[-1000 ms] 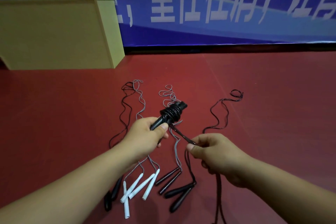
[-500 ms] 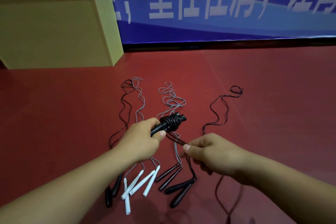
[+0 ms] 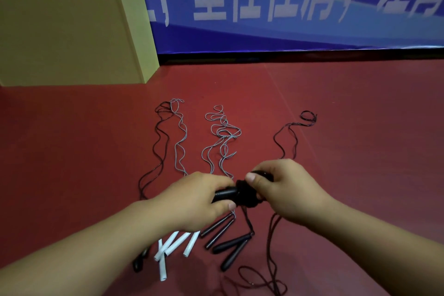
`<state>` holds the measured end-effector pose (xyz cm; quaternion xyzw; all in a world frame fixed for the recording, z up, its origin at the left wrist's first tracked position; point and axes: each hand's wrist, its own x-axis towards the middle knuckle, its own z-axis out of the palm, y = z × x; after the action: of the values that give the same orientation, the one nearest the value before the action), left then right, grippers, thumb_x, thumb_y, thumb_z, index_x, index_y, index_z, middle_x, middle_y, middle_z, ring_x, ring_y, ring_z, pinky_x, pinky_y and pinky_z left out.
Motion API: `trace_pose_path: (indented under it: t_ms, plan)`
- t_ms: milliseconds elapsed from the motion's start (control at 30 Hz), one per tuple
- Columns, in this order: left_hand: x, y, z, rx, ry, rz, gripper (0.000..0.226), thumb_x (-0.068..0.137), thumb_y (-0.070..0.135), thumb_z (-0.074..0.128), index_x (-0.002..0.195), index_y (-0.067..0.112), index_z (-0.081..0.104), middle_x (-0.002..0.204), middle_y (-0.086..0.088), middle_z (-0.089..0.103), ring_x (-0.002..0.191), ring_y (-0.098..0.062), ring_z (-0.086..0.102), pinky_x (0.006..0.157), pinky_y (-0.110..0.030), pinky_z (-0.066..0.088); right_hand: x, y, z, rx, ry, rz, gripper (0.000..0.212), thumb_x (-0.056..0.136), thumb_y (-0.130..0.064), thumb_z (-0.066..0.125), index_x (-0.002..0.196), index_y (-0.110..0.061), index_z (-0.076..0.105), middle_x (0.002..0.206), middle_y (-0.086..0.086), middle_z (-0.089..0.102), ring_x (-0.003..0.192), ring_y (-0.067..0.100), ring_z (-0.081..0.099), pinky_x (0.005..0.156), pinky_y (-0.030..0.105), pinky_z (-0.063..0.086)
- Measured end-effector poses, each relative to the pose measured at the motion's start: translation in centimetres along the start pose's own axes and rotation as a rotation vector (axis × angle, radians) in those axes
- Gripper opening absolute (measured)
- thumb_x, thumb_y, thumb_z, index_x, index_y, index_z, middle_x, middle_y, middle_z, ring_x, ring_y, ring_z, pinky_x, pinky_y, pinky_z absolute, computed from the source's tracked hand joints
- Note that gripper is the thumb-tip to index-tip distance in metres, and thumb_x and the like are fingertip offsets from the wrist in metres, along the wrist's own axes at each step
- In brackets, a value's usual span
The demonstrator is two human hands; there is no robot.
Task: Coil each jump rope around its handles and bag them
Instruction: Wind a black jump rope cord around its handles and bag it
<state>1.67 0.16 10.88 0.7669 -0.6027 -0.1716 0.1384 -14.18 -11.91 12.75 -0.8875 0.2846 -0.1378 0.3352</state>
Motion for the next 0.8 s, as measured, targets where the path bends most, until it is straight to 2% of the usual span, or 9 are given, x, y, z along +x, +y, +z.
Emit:
trace_pose_path:
  t_ms: [67,100,300,433,467,533,600,700,800]
  plan:
    - [-0.2,0.7,-0.2,-0.012,-0.045,0.031,0.012,0.092,0.040,0.060,0.083,0.035,0.055,0.064,0.012,0.053,0.056,-0.003,0.047,0.056,-0.023,0.037,0.3,0.4,-0.3,-0.047,0.040,-0.017,0.021,0.091,-0.033,0.061,0.081,-0.017,0.071,0.069,0.001,0.069,0.066,0.014,0.064,0.065,0.031,0.052]
    - [-0.3,0.9,-0.3,-0.016,-0.061,0.046,0.016,0.093,0.039,0.059,0.079,0.036,0.052,0.063,0.012,0.052,0.055,-0.003,0.046,0.054,-0.022,0.034,0.4,0.5,-0.5,-0.054,0.044,-0.021,0.019,0.090,-0.033,0.063,0.081,-0.018,0.072,0.070,0.002,0.070,0.066,0.015,0.064,0.065,0.032,0.052]
    - [-0.6,1.2,-1.0,-0.284,-0.178,0.084,0.012,0.097,0.029,0.056,0.091,0.019,0.059,0.063,0.010,0.046,0.056,-0.008,0.041,0.059,-0.028,0.037,1.2,0.8,-1.7,0.190,0.005,0.097,0.011,0.083,-0.028,0.076,0.074,-0.021,0.075,0.063,-0.002,0.067,0.054,0.004,0.054,0.053,0.017,0.046]
    - [-1.2,1.8,-1.5,-0.558,-0.317,0.151,0.011,0.097,0.026,0.055,0.087,0.022,0.059,0.071,0.007,0.058,0.062,-0.014,0.048,0.060,-0.030,0.040,1.2,0.8,-2.4,0.447,-0.091,0.162,0.006,0.078,-0.016,0.079,0.074,-0.016,0.074,0.063,-0.004,0.064,0.059,0.006,0.056,0.055,0.019,0.047]
    - [-1.4,2.0,-1.6,-0.650,-0.350,0.162,0.010,0.096,0.025,0.055,0.092,0.017,0.060,0.073,0.004,0.060,0.063,-0.014,0.049,0.061,-0.029,0.041,1.1,0.8,-2.7,0.513,-0.138,0.160,0.006,0.077,-0.013,0.078,0.076,-0.015,0.073,0.062,-0.005,0.064,0.057,0.006,0.056,0.054,0.019,0.047]
    - [-1.6,2.3,-1.8,-0.816,-0.408,0.153,0.029,0.094,0.022,0.054,0.105,-0.005,0.055,0.075,-0.001,0.060,0.064,-0.015,0.052,0.061,-0.023,0.045,0.9,0.8,-3.1,0.687,-0.225,0.167,0.006,0.075,-0.011,0.073,0.080,-0.011,0.070,0.061,-0.002,0.064,0.052,0.007,0.057,0.049,0.019,0.048]
    - [-1.7,2.4,-2.0,-0.940,-0.448,0.141,0.044,0.094,0.020,0.052,0.118,-0.015,0.045,0.078,-0.003,0.060,0.065,-0.014,0.053,0.062,-0.020,0.046,0.8,0.8,-3.1,0.798,-0.266,0.169,0.003,0.076,-0.014,0.071,0.076,-0.012,0.068,0.062,0.003,0.062,0.049,0.011,0.054,0.046,0.021,0.044]
    - [-1.7,2.4,-2.1,-1.119,-0.441,0.122,0.049,0.092,0.019,0.053,0.131,-0.008,0.041,0.080,-0.003,0.059,0.067,-0.013,0.053,0.063,-0.018,0.047,0.8,0.9,-2.2,0.706,-0.259,0.145,0.023,0.087,-0.002,0.061,0.071,-0.018,0.066,0.063,0.002,0.058,0.051,0.011,0.048,0.048,0.022,0.034]
    - [-1.7,2.7,-2.1,-1.271,-0.332,0.051,0.040,0.090,0.020,0.056,0.128,0.007,0.054,0.078,-0.001,0.059,0.065,-0.011,0.053,0.062,-0.018,0.048,0.5,0.5,-1.4,0.693,-0.253,0.193,0.020,0.092,-0.002,0.056,0.080,-0.014,0.066,0.068,0.000,0.060,0.051,0.011,0.050,0.046,0.024,0.036]
